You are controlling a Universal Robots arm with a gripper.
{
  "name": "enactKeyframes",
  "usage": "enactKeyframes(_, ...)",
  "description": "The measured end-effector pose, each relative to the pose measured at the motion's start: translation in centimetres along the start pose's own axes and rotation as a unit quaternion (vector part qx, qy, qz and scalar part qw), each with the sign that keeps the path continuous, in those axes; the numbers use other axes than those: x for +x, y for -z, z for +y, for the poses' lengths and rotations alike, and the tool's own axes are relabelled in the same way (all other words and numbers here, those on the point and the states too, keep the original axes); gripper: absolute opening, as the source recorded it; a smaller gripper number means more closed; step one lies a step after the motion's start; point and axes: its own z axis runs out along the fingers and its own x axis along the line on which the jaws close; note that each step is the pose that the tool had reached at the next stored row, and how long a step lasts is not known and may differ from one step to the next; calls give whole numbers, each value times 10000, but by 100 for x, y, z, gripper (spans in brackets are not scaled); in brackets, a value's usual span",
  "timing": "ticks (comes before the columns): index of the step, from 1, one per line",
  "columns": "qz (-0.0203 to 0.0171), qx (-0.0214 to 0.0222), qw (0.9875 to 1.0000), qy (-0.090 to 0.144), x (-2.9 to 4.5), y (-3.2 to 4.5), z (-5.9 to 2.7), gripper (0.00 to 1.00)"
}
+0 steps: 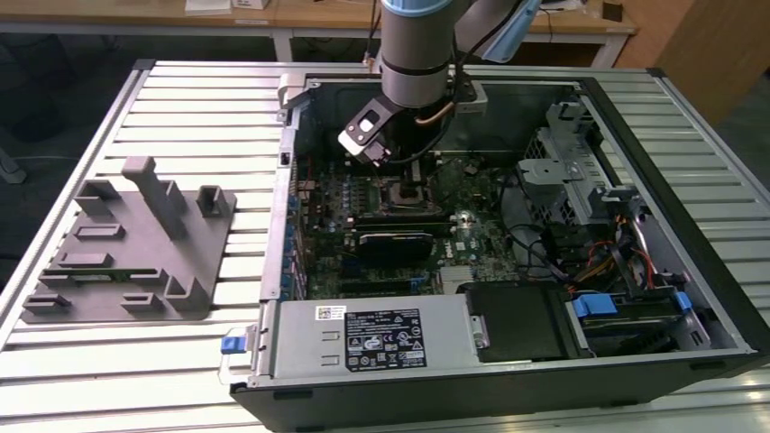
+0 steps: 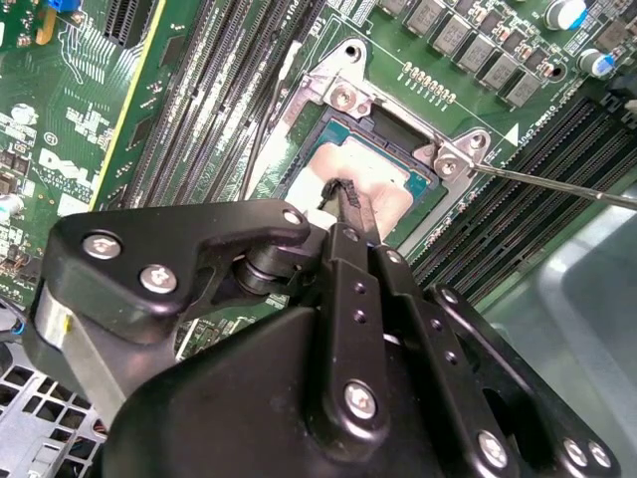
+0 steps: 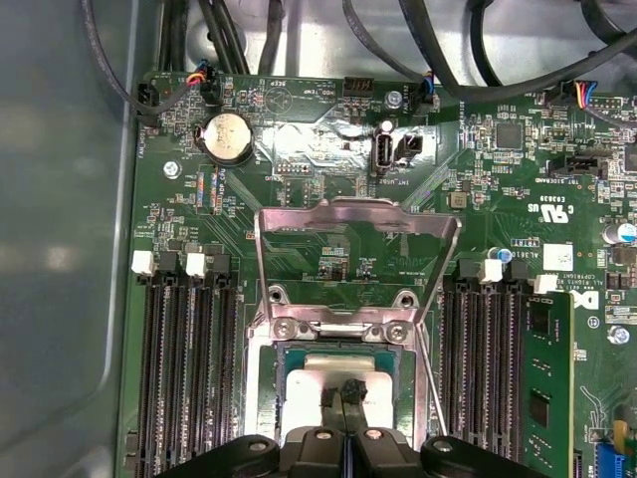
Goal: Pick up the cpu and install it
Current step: 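Place the cpu into insertion slot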
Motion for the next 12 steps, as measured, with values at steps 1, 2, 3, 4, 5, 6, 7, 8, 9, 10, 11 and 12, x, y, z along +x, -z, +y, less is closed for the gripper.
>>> enactKeyframes(1,1,0,10000,0,0,0,0,11)
enactKeyframes(2,2,-1,10000,0,0,3,0,11)
enactKeyframes(3,5,-3,10000,0,1,7,1,11)
enactKeyframes(4,9,-6,10000,0,2,15,3,11)
enactKeyframes(5,5,-3,10000,0,1,30,3,11)
enactKeyframes(6,1,0,10000,0,0,49,3,11)
enactKeyframes(7,2,-1,10000,0,-1,63,4,11)
enactKeyframes(8,1,-1,10000,0,-1,78,4,11)
enactKeyframes(9,1,0,10000,0,-1,94,5,11)
enactKeyframes(10,1,0,10000,0,-2,114,6,11)
enactKeyframes(11,1,-1,10000,0,-2,135,7,11)
enactKeyframes(12,0,0,10000,0,-2,156,8,11)
